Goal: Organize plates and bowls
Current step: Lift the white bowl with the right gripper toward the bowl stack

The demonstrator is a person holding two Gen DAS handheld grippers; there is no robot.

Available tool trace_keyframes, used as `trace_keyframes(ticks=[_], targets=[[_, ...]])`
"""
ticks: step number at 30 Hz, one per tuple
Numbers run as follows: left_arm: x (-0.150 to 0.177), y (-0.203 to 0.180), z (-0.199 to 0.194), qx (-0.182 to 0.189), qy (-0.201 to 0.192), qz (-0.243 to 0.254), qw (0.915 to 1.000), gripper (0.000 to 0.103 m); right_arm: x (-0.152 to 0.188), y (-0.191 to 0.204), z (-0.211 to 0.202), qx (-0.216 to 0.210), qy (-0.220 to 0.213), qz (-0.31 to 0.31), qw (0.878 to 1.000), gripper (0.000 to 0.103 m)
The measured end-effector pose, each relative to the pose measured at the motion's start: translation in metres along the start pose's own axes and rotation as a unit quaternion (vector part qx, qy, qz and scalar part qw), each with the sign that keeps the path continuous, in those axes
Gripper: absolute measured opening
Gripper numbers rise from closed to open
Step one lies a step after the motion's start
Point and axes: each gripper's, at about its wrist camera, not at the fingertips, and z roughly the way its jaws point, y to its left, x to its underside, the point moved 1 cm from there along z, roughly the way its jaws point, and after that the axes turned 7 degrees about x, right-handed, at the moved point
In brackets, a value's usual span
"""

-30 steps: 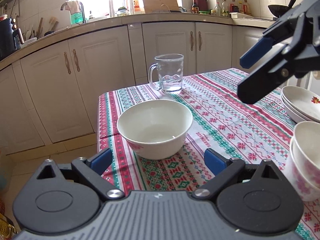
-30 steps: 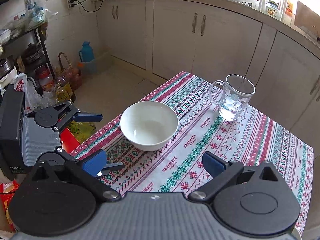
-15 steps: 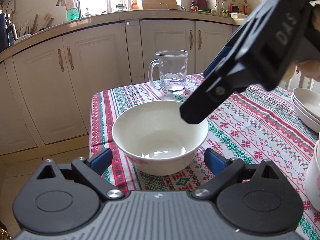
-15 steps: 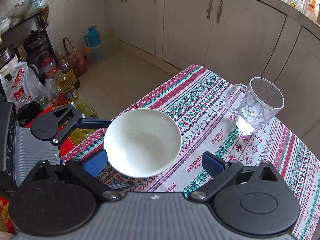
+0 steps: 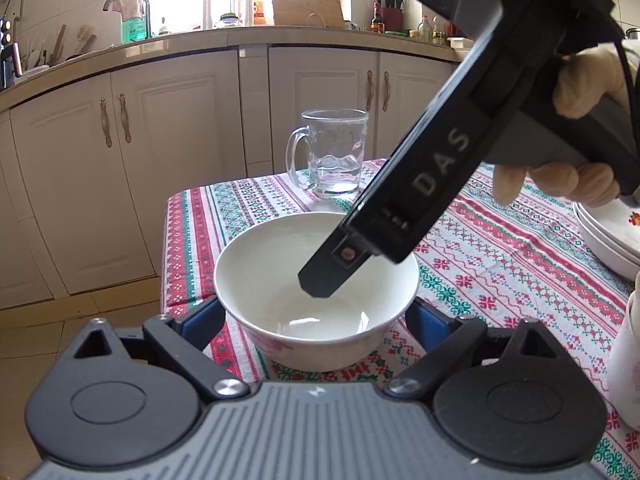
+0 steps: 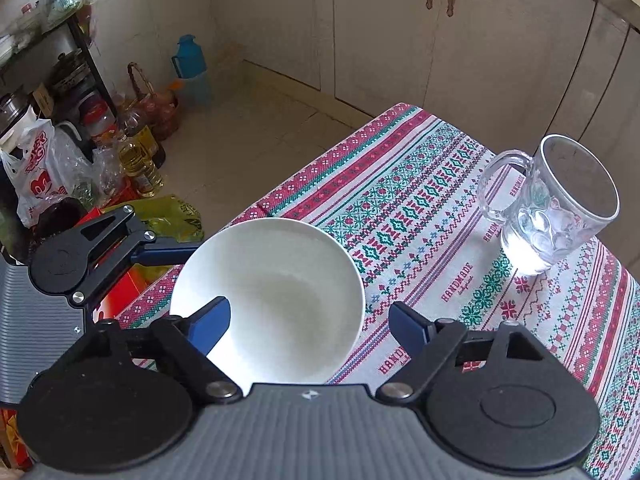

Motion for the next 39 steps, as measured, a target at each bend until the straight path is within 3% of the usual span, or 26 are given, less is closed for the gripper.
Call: trace_keyframes(ticks=[11,17,31,39], targets=[[-0.001,0.001,0.002,0.003,-0.001,0.004,1.0,0.095,-0.001,0.001,0.01,-0.02,0.006,0.0,1.0,0.074],[0.001,-0.003,0.003,-0.004,0.003,0.023,0.9997,0.095,-0.001,0.0,0.011,-0.021,0.006,0.002,1.0,0.074],[-0.002,0.0,-0.002,0.004,0.008,0.004,0.9999,0.095,-0.001,0.001,0.01,-0.02,0.006,0.006,1.0,0.074],[-0.01,-0.018,-0.02,0.007,0.004,0.016,0.9998,0.095,0.008,0.006,-0.011,-0.014,-0.003,0.009,1.0,0.074]])
